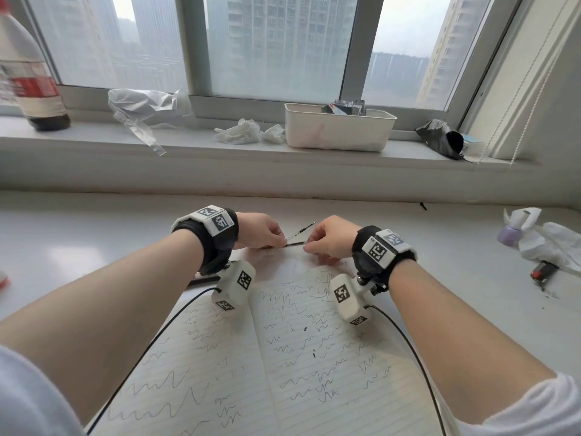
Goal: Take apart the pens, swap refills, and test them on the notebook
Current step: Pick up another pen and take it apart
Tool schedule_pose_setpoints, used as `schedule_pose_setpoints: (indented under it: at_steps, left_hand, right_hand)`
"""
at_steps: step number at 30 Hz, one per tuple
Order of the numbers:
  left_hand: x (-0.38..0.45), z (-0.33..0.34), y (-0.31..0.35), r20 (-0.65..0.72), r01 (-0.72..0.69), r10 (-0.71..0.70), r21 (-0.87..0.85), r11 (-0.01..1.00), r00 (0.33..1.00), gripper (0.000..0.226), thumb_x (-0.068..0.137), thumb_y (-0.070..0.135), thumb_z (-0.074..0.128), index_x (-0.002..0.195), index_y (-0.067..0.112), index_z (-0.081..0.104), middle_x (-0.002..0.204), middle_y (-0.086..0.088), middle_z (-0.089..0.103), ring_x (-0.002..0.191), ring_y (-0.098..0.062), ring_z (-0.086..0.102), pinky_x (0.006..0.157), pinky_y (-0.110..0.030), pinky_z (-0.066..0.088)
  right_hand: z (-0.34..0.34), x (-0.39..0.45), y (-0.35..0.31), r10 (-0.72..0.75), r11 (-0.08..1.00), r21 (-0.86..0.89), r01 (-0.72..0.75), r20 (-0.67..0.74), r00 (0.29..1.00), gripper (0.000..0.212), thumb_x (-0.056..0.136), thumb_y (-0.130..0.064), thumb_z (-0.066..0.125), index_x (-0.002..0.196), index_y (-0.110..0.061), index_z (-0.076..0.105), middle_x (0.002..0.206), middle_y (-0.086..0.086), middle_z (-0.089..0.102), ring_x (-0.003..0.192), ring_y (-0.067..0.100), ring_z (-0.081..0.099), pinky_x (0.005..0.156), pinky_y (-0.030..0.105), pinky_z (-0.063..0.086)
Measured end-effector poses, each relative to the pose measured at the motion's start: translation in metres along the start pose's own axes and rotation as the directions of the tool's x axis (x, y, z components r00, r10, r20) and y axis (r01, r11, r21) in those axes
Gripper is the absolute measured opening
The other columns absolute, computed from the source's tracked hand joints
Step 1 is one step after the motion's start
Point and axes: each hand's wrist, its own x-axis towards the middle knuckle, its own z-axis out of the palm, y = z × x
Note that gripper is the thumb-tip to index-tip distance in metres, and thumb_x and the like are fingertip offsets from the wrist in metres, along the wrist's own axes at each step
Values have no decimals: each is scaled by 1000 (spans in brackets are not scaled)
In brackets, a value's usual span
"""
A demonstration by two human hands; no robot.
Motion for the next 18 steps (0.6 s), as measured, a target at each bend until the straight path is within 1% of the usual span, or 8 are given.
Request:
schedule_pose_setpoints:
  at_steps: [2, 3, 4, 6, 8, 10, 13, 18]
  left_hand:
    - [0, 0, 0, 2, -4, 4, 0, 1000, 1000, 15, 93, 32, 58, 91, 21, 67, 83, 4, 63, 77, -15, 54, 81, -28, 44]
    - [0, 0, 0, 4, -7, 7, 7, 1000, 1000, 15, 93, 31, 58, 92, 20, 67, 82, 4, 63, 77, -15, 54, 79, -27, 44]
    - [0, 0, 0, 7, -13, 13, 14, 1000, 1000, 15, 93, 30, 58, 92, 19, 67, 81, 4, 63, 76, -15, 53, 78, -27, 43]
    - [2, 0, 0, 15, -26, 26, 17, 1000, 1000, 13, 93, 29, 58, 90, 20, 67, 80, 5, 63, 75, -15, 53, 76, -26, 42]
    - [2, -1, -1, 25, -30, 30, 12, 999, 999, 13, 93, 30, 58, 89, 21, 66, 81, 5, 63, 75, -14, 53, 77, -26, 42]
    - [4, 0, -2, 43, -35, 35, 11, 999, 998, 13, 93, 31, 58, 88, 21, 65, 81, 5, 62, 74, -14, 52, 77, -27, 42]
    - [5, 2, -3, 55, -44, 43, 9, 999, 998, 14, 93, 31, 57, 85, 22, 64, 79, 7, 62, 70, -13, 51, 73, -25, 41]
    - [6, 3, -2, 66, -33, 33, -7, 999, 997, 14, 93, 31, 58, 89, 21, 66, 78, 8, 63, 70, -13, 52, 71, -24, 42]
  right_hand:
    - [-8, -4, 6, -29, 992, 117, 35, -52, 998, 8, 82, -15, 74, 81, -9, 70, 76, 8, 75, 60, 13, 69, 57, 24, 57]
    - [-11, -7, 11, -37, 970, 238, 56, -85, 996, 7, 81, -9, 75, 82, -6, 68, 80, 11, 75, 62, 15, 69, 60, 25, 58]
    - [-14, -10, 16, -38, 921, 382, 80, -117, 992, 8, 81, -3, 74, 84, -4, 67, 81, 13, 73, 62, 15, 69, 61, 25, 58]
    - [-19, -14, 26, -25, 766, 630, 131, -175, 984, 8, 86, 3, 67, 93, -1, 67, 83, 14, 70, 62, 14, 68, 61, 22, 58]
    - [-19, -15, 32, 2, 611, 775, 160, -204, 979, 10, 91, 5, 60, 98, 4, 67, 84, 15, 68, 63, 14, 67, 61, 20, 58]
    - [-17, -12, 34, 32, 514, 843, 160, -205, 978, 11, 92, 6, 57, 100, 8, 64, 86, 17, 69, 66, 17, 69, 62, 21, 59]
    - [-9, -9, 34, 37, 457, 878, 144, -181, 983, 8, 93, 6, 56, 98, 5, 62, 88, 19, 71, 72, 23, 73, 66, 25, 61]
    - [3, -6, 36, -19, 351, 930, 107, -107, 994, 8, 94, 4, 56, 96, 2, 63, 83, 16, 75, 76, 24, 75, 63, 26, 60]
